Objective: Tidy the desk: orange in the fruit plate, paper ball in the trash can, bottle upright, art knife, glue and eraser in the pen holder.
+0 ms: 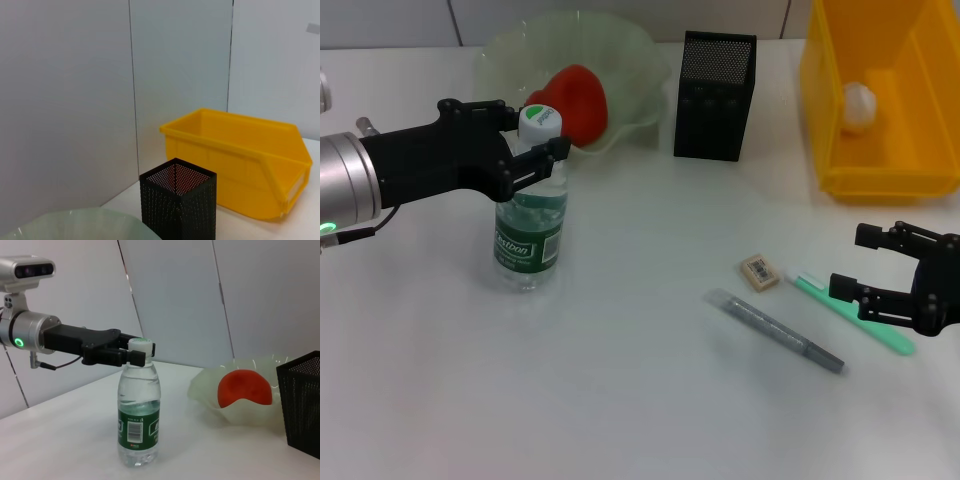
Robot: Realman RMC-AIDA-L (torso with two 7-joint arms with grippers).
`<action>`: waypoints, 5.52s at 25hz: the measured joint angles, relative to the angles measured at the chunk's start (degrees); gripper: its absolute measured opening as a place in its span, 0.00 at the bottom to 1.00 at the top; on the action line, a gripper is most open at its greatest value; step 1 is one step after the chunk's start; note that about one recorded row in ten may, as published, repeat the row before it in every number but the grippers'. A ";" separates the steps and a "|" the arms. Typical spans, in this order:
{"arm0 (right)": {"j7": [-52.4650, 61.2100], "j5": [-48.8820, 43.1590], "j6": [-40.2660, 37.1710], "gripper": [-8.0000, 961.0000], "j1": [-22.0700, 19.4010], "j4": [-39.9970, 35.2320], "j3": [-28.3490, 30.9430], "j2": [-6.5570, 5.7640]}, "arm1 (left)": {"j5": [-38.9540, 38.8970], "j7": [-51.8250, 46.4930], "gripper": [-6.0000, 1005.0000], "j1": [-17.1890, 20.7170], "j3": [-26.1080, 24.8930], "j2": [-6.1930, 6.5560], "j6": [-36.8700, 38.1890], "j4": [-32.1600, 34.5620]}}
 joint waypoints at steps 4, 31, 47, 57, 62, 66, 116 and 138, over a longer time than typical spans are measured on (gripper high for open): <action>0.02 -0.07 -0.02 0.85 0.07 -0.04 -0.05 0.06 | -1.70 1.73 0.47 -0.02 -0.50 -0.06 0.01 -0.45; 4.70 -0.09 -0.03 0.85 0.40 -1.96 0.08 -0.11 | -10.39 10.42 0.66 0.41 -2.13 -0.04 0.02 -5.16; 64.02 -33.32 -17.03 0.85 14.92 -48.04 -2.97 -2.70 | -16.98 32.22 0.86 6.70 1.61 -0.09 20.48 -15.24; 72.08 -59.13 -13.85 0.85 26.32 -37.42 -25.13 0.41 | -19.87 42.13 0.86 -3.56 3.29 -0.20 21.40 -37.60; 73.01 -59.14 -6.81 0.85 25.81 -32.17 -33.73 0.51 | -19.91 42.22 0.86 -3.80 3.30 -0.26 21.44 -37.59; 74.61 -58.88 -3.31 0.85 26.56 -27.96 -36.87 0.54 | -19.92 42.22 0.86 -3.87 3.21 -0.27 21.43 -37.74; 79.77 -55.55 2.61 0.19 23.67 -33.84 -37.39 0.51 | -19.92 42.19 0.86 -4.39 3.06 -0.35 20.79 -38.02; -20.96 50.71 38.83 0.19 19.24 5.38 -27.13 0.35 | -19.91 42.19 0.86 -4.61 3.19 -0.26 20.86 -39.50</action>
